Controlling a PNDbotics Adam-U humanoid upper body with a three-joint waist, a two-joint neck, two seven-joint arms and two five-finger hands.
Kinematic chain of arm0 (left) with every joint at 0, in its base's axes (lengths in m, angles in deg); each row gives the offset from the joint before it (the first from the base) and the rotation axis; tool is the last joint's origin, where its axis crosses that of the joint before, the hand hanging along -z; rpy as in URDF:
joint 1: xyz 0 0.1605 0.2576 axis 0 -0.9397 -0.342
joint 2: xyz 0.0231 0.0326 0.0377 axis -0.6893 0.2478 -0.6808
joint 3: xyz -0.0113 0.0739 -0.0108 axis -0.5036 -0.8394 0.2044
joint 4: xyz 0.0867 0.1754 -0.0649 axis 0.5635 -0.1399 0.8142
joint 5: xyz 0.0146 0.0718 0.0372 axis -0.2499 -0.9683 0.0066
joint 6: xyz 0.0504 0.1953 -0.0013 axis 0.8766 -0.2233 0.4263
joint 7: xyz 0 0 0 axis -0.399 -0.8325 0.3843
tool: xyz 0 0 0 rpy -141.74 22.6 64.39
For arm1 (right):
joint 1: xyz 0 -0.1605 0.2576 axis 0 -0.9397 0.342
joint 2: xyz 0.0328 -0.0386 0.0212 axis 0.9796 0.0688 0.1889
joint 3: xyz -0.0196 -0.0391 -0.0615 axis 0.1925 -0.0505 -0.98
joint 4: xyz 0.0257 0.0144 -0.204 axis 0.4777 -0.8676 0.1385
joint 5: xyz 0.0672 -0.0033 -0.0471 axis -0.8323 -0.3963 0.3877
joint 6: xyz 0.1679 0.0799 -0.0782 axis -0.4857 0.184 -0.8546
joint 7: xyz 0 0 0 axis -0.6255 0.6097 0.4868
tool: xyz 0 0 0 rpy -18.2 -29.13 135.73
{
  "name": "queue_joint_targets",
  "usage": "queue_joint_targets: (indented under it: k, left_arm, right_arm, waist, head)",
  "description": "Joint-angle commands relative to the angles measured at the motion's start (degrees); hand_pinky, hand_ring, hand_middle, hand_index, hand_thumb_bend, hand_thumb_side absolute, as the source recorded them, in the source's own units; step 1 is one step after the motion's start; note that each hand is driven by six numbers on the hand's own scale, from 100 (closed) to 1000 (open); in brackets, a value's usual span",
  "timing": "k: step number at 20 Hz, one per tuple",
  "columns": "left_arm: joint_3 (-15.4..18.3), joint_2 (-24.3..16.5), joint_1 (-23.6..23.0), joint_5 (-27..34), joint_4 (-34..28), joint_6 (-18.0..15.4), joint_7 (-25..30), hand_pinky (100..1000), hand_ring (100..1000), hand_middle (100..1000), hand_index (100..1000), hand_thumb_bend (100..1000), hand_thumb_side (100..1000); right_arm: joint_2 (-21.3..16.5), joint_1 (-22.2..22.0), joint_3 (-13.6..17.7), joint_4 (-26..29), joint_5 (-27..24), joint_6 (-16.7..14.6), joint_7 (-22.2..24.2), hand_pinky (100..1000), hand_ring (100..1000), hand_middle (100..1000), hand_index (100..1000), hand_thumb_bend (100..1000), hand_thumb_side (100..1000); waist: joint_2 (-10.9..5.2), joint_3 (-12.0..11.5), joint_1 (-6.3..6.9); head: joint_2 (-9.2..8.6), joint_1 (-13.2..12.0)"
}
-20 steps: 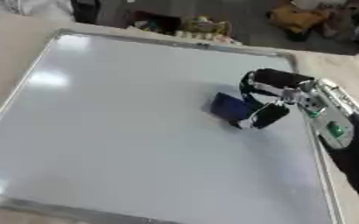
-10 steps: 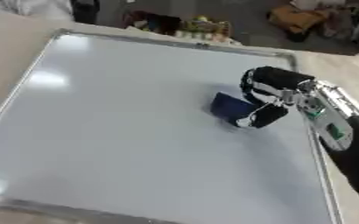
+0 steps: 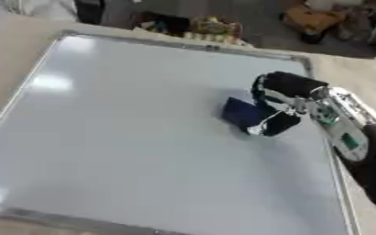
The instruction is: Wipe the whiteboard clean with a brush.
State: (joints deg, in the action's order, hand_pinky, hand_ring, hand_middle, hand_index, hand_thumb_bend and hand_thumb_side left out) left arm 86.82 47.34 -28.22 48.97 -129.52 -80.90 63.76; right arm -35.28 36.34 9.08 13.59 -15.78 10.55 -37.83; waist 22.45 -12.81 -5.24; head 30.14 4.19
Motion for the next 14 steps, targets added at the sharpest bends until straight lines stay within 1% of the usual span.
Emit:
queue_joint_targets:
  k: [1,3,10,14]
  left_arm:
    - [0.01,-0.96,0.52,0.2,-0.83,0.05,0.23,669,637,565,630,271,978]
    - [0.01,-0.96,0.59,0.24,-0.87,0.05,0.24,669,637,565,630,271,978]
    - [-0.03,-0.95,0.54,0.2,-0.78,0.1,0.4,669,637,565,629,268,979]
    - [-0.05,-0.98,0.63,0.18,-0.72,0.13,0.48,670,637,566,629,267,980]
  right_arm:
    - [-1.34,0.85,0.36,0.04,0.1,-0.33,-0.19,640,759,313,148,345,434]
    - [-1.32,0.84,0.33,-0.13,0.05,-0.38,-0.12,640,758,312,148,340,430]
    - [-1.1,0.88,0.4,-0.9,-1.05,-0.35,1.17,629,738,278,139,249,400]
    - [-1.19,0.9,0.46,-0.72,-1.77,-0.26,1.32,625,727,261,135,223,392]
  waist:
    - [-1.2,0.02,0.31]
    - [-1.21,0.04,0.3]
    - [-1.24,-0.07,0.4]
    - [-1.22,0.05,0.38]
  head:
    - [-0.4,0.03]
    - [-0.42,0.02]
    - [-0.41,-0.02]
    - [-0.52,-0.12]
